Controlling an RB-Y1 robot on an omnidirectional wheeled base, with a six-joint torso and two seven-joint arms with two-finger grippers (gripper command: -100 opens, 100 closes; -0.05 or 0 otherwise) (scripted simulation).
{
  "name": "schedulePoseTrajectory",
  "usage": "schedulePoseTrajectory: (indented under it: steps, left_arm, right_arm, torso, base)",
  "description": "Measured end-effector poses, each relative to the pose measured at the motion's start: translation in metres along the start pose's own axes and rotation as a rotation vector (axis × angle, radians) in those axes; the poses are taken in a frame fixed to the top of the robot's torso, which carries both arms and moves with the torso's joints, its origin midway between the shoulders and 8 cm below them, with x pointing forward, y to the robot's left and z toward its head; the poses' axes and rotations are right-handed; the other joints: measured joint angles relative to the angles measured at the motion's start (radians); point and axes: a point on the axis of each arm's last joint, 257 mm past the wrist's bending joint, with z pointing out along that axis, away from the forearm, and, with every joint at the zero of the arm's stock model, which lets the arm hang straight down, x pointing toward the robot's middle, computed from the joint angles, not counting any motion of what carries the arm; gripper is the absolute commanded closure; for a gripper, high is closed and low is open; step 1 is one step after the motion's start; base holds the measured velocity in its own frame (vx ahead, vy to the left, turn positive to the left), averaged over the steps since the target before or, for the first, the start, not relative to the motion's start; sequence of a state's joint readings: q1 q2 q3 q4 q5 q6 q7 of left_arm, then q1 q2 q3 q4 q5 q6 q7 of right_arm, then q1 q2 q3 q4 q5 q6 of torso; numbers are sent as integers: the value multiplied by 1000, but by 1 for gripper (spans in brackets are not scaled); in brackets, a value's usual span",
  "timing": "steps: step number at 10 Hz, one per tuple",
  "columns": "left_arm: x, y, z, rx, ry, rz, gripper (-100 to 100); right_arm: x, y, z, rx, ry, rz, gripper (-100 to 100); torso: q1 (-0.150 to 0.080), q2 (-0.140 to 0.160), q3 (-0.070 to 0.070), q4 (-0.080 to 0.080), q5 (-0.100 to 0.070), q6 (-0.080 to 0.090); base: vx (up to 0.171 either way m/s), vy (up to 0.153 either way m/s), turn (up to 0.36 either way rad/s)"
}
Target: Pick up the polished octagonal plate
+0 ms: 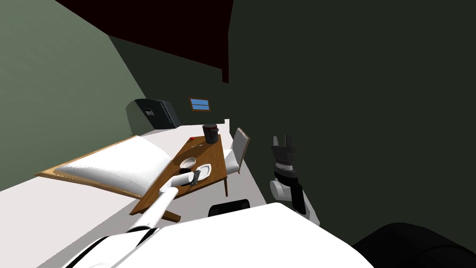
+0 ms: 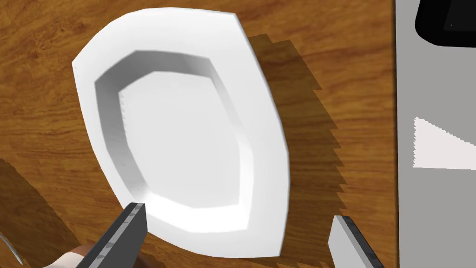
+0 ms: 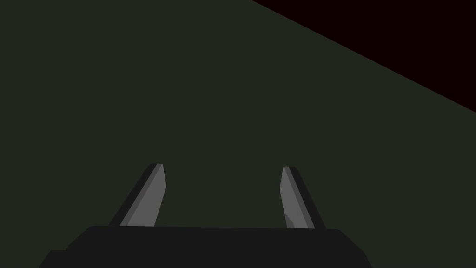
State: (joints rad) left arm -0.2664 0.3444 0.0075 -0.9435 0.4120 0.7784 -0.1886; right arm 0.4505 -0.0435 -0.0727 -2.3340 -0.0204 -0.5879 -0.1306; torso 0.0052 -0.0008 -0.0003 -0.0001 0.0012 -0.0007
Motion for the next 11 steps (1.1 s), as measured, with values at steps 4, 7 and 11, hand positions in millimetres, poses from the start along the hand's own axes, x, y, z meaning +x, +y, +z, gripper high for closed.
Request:
schedulePoseTrajectory:
  steps: [4, 7, 11]
  left_arm:
    - [-3, 11, 0, -52, 5, -1, -100]
    - [-13, 31, 1, -56, -12, -50, -100]
    - [-27, 58, -5, -61, -37, -115, -100]
  right_arm:
    - [0, 0, 0, 0, 0, 0, 0]
    - [0, 0, 0, 0, 0, 0, 0]
    - [0, 0, 0, 0, 0, 0, 0]
  torso:
    - [-5, 1, 0, 0, -1, 0]
    - [-4, 1, 1, 0, -1, 1]
    - [-4, 1, 0, 0, -1, 0]
  base:
    - [4, 19, -70]
    - [0, 30, -155]
    - [2, 34, -245]
